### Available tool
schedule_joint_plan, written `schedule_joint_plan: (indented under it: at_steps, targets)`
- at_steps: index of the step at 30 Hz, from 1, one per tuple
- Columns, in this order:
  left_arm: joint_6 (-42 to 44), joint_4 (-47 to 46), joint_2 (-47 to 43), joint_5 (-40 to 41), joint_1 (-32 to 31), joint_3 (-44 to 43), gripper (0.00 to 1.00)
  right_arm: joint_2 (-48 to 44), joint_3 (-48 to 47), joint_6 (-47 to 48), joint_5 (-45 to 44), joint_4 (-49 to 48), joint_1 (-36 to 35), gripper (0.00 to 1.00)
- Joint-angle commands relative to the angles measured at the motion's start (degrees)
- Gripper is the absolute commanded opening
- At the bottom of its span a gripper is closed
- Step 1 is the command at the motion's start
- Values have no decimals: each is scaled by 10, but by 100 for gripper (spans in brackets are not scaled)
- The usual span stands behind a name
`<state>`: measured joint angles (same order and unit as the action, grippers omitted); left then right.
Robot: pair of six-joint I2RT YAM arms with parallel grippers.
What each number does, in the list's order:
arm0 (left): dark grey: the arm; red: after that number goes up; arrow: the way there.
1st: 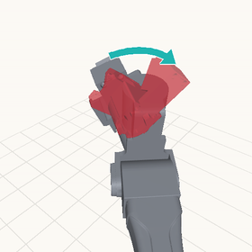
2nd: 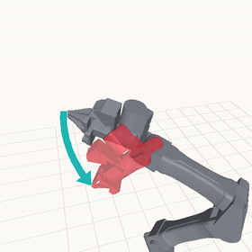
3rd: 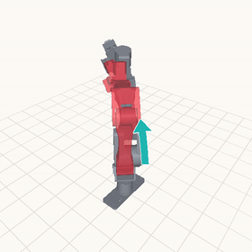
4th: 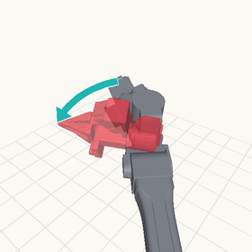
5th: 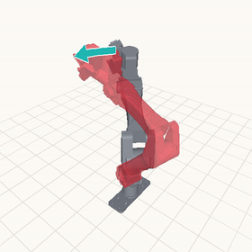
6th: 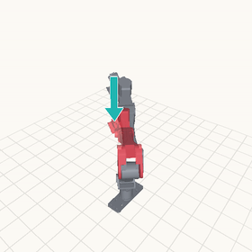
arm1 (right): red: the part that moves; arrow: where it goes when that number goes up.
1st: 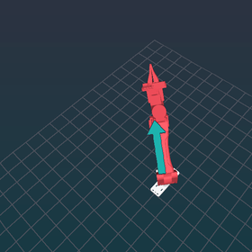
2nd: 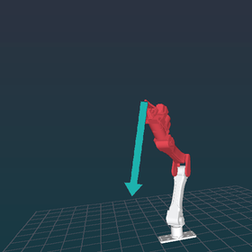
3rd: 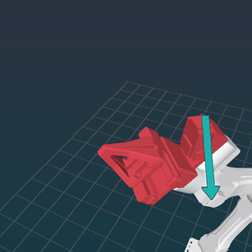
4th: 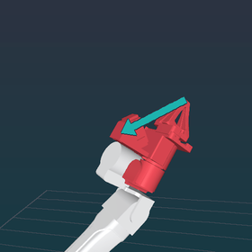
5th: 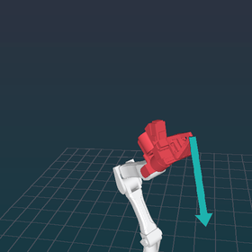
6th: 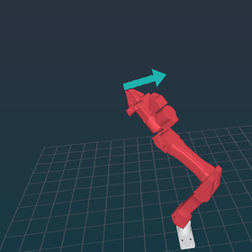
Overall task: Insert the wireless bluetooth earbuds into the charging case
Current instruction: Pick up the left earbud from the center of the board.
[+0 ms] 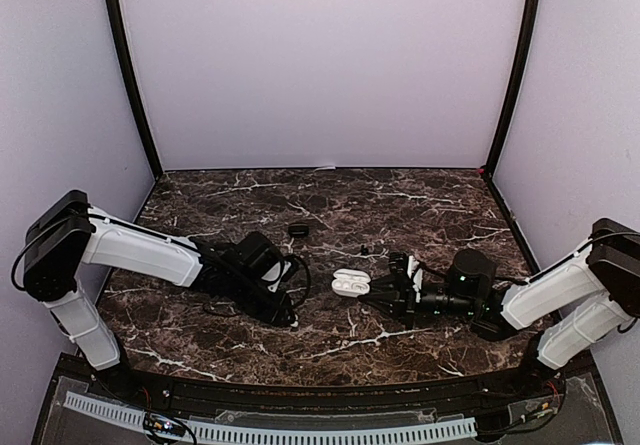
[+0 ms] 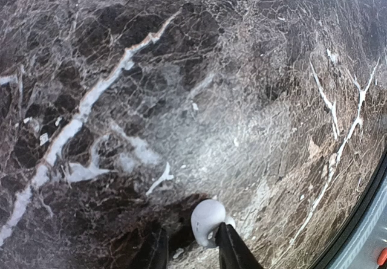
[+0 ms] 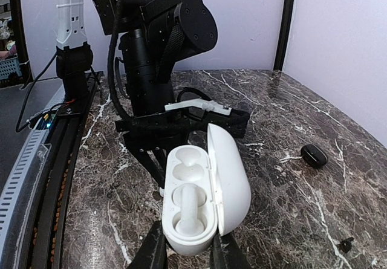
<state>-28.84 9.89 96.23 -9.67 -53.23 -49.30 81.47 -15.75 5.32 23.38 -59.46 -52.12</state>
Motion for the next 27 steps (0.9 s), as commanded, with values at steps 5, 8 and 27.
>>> schedule_joint_plan:
  at_steps: [5,8,27]
  targets:
    - [8,29,29,13,-7,-23,29,1,-10,3,7,-14,2,15]
    - [8,23,31,6,-9,-26,27,0,-11,3,6,-12,3,15]
    - [9,47,-19,-31,-14,-28,4,3,-15,7,7,-4,2,15]
